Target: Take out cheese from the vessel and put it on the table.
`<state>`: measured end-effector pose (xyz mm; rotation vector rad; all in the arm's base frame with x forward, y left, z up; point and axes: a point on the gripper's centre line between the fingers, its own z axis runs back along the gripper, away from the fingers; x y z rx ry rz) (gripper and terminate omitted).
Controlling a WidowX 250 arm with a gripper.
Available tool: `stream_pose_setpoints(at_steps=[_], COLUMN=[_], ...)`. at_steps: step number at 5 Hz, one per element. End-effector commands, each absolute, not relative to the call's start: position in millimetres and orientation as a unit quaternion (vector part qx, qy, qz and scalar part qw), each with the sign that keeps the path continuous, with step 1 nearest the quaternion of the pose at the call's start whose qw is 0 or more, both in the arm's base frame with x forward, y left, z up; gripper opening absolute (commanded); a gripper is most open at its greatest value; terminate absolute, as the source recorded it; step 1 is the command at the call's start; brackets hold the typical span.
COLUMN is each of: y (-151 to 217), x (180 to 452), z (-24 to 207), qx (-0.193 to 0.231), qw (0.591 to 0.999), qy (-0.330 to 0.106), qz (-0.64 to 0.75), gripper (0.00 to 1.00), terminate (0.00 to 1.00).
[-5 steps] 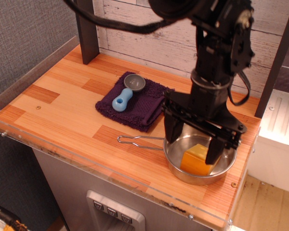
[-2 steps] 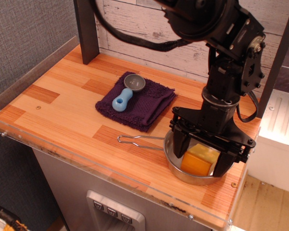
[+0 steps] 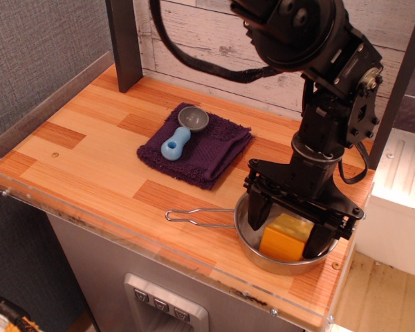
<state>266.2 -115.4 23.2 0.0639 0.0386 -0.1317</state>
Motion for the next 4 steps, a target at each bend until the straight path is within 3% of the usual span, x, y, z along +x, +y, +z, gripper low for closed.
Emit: stream_pose_setpoints(at_steps=[1,3,4], y=[-108.6,-97.6,-82.2], x=[271.2,282.3,289.3], z=[34.9,61.9,99.1], qx=[0.031,0.019,-0.008], qw=[0.996,0.994,0.992], qy=[0.004,-0.017,-0.061], qz=[-0.084,-0.104,-0.113], gripper=[0.00,0.00,0.00], terminate=[0.00,0.00,0.00])
